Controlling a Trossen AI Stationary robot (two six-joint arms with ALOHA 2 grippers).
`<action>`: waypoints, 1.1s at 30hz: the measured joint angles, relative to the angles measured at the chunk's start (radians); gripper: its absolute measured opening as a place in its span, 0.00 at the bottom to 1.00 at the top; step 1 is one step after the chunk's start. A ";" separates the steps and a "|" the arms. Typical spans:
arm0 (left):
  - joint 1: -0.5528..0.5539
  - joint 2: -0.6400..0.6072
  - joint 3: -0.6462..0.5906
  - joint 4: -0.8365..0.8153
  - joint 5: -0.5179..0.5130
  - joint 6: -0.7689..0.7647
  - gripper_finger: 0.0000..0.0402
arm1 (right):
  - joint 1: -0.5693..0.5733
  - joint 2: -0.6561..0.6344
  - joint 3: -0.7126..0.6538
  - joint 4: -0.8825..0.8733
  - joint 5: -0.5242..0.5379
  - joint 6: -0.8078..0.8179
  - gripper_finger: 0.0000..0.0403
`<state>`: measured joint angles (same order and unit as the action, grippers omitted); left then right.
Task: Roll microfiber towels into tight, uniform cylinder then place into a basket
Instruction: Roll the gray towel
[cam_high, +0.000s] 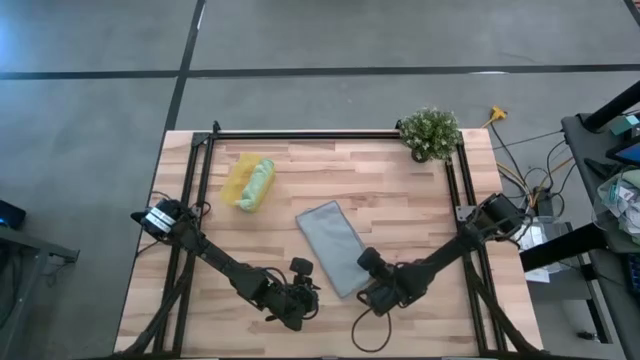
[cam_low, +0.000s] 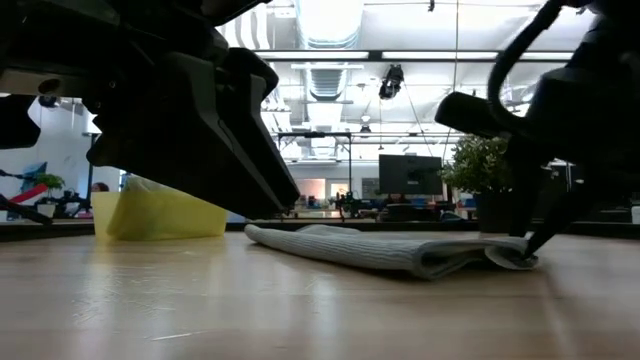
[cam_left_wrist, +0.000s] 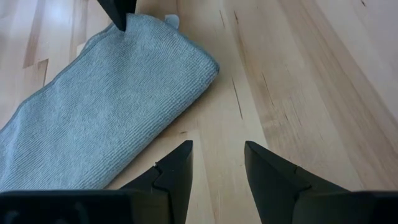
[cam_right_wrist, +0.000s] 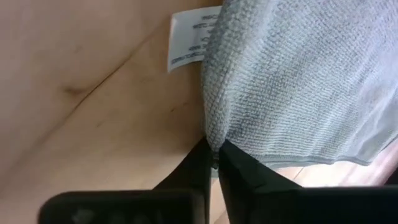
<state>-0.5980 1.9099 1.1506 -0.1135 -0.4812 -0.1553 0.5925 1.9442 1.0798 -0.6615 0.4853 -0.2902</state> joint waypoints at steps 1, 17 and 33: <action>0.000 0.000 0.000 0.000 0.000 -0.004 0.32 | -0.002 0.000 0.000 0.003 -0.004 0.014 0.04; -0.068 0.000 0.000 0.001 -0.025 0.039 0.32 | -0.053 -0.135 0.039 0.190 -0.678 0.307 0.02; -0.125 0.001 0.000 0.108 -0.096 0.138 0.32 | -0.073 -0.119 -0.089 0.357 -0.704 0.457 0.02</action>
<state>-0.7231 1.9106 1.1507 -0.0059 -0.5774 -0.0173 0.5198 1.8256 0.9910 -0.3043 -0.2185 0.1665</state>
